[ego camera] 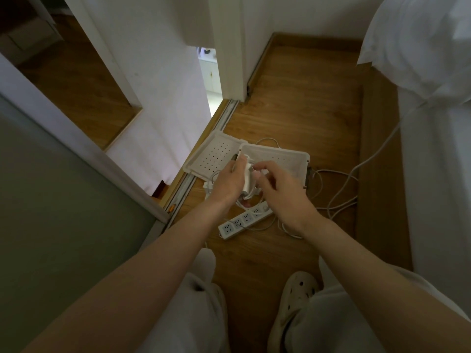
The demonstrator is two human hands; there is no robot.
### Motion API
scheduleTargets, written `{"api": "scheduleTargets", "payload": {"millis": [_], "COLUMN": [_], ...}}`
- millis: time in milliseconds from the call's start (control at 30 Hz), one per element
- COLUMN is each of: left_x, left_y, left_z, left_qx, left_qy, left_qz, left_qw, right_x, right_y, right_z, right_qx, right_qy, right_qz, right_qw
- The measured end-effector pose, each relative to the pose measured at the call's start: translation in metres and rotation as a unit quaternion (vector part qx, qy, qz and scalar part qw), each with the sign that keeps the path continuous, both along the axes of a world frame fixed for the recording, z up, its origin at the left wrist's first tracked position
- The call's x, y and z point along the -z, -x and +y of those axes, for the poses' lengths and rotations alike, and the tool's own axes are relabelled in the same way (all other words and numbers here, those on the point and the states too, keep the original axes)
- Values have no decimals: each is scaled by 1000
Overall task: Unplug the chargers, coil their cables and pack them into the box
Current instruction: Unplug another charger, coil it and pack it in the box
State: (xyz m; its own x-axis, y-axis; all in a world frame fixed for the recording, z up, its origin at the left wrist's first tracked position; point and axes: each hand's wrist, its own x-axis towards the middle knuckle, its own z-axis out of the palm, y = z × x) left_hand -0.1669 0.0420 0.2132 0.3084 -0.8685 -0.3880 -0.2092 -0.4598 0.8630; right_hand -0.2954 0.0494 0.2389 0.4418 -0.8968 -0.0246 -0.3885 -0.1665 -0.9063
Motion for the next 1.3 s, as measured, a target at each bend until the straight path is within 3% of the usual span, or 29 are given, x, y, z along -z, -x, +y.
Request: {"api": "scheduleTargets", "payload": {"millis": [233, 400, 533, 633, 733, 933, 1000, 1100, 1167, 1300], "left_x": [3, 6, 5, 10, 12, 6, 1, -5, -7, -12], "left_y": [6, 9, 10, 4, 0, 4, 6, 8, 9, 14], "left_z": [1, -2, -2, -2, -7, -9, -9, -9, -9, -7], "left_qx": [23, 17, 35, 27, 11, -40, -68, -90, -85, -54], "left_qy": [19, 17, 13, 6, -2, -13, -18, -10, 1, 33], "left_qz": [-32, -25, -48, -39, -26, 101, 133, 164, 162, 155], "left_qw": [999, 999, 998, 999, 1000, 994, 989, 982, 983, 986], "right_x": [8, 10, 2, -7, -13, -25, -27, -24, -17, -4], "right_y": [3, -3, -7, -10, -10, -6, -1, 9, 12, 17], "right_z": [-10, -2, 8, 11, 12, 6, -5, -22, -28, -36], "right_qx": [20, 45, 48, 37, 40, 101, 183, 260, 267, 228], "right_qy": [-12, 83, 143, 53, 80, 36, -50, -244, -289, -281], "right_qz": [43, 101, 57, -49, -95, -152, -173, -193, -168, -87], "right_qw": [999, 990, 987, 997, 992, 983, 967, 914, 904, 928]}}
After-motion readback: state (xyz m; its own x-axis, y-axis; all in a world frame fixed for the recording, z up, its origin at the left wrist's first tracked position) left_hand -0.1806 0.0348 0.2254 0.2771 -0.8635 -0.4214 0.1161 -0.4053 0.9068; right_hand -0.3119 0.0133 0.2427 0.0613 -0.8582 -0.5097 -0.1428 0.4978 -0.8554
